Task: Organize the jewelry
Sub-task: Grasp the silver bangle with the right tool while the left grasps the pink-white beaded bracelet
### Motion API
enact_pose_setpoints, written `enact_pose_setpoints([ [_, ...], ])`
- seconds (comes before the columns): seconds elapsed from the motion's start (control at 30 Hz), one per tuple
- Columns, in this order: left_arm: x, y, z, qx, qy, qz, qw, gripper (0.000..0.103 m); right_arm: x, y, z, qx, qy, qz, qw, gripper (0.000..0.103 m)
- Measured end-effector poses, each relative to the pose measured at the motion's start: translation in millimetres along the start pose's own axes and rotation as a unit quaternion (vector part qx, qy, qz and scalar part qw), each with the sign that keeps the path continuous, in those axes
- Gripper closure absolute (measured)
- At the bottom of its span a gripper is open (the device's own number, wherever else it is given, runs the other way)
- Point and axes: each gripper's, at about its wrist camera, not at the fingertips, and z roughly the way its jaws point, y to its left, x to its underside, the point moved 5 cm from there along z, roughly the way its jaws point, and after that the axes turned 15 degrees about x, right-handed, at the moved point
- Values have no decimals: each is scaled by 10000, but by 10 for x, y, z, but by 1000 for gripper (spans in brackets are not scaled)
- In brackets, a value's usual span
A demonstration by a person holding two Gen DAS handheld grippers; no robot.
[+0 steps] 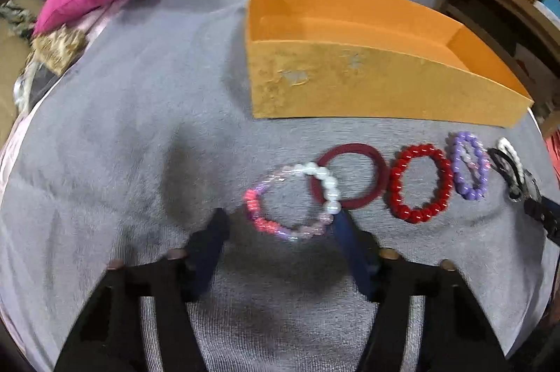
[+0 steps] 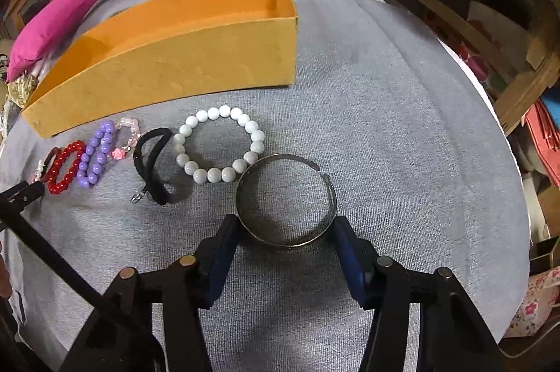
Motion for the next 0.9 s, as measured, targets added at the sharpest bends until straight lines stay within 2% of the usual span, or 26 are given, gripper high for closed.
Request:
enact_pose_setpoints([
  [0.1, 18, -43, -21, 199, -9, 67, 9998, 70, 6, 21, -16, -83, -12, 69, 9999, 46],
  [0.3, 62, -139, -117, 279, -97, 159, 9994, 92, -70, -152, 17, -294, -10, 324, 9990, 46],
  [0.6, -24, -62, -387, 213, -506, 243, 9982, 94, -300, -394, -139, -423, -358, 937, 9941, 47],
  [0.63, -42, -76, -425, 234, -563, 250, 9978, 94, -343, -380, -174, -460, -450, 999, 9929, 50],
  [0.67, -74, -104, -489, 282, -661, 259, 9971, 94, -380, -361, -206, -508, -517, 1036, 9920, 79],
  [0.7, -103, -135, -555, 334, -761, 275, 9962, 94, -437, -349, -254, -599, -570, 1074, 9908, 82],
  [0.77, -186, -224, -681, 422, -974, 364, 9937, 94, -553, -318, -331, -764, -682, 1212, 9873, 82],
  [0.9, -278, -364, -848, 608, -1270, 519, 9887, 94, -774, -200, -401, -844, -894, 1236, 9847, 82],
])
